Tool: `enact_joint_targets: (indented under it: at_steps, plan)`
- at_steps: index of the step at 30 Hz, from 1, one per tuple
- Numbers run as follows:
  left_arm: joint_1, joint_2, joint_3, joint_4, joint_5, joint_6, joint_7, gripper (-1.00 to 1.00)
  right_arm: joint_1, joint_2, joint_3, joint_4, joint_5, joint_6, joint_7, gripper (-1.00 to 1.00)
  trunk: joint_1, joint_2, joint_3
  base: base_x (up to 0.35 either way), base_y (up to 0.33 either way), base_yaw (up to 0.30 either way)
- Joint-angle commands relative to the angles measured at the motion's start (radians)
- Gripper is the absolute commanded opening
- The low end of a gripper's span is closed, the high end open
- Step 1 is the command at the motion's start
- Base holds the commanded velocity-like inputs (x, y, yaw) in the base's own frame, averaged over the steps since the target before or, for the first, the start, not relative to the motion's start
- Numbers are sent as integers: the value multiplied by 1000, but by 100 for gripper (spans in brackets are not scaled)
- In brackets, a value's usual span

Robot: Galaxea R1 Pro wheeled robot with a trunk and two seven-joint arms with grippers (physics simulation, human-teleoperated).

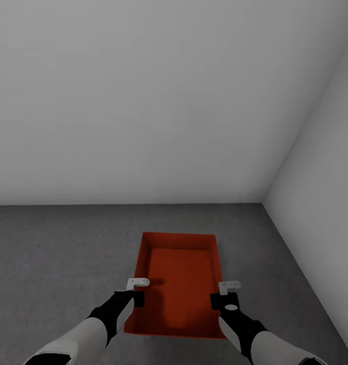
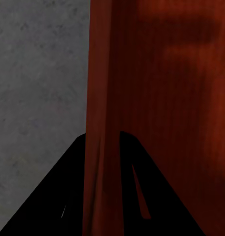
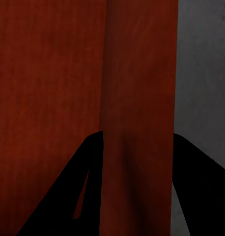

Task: Move the two storage containers from the living room to the garage. In the garage, place one container on the floor and stack the other container on top of it (either order is fine).

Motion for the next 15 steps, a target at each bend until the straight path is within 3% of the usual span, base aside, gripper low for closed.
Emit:
enact_joint_targets:
  at_steps: [1, 15]
  plan:
    - [0, 0, -15, -5, -17, 8, 10, -100, -1, -1, 10, 20, -20, -5, -11, -100, 4, -8, -5, 0, 0, 0]
    - [-1, 1, -15, -6, -17, 6, 11, -100, -1, -1, 10, 21, -20, -5, -11, -100, 50, -92, -65, 0, 0, 0]
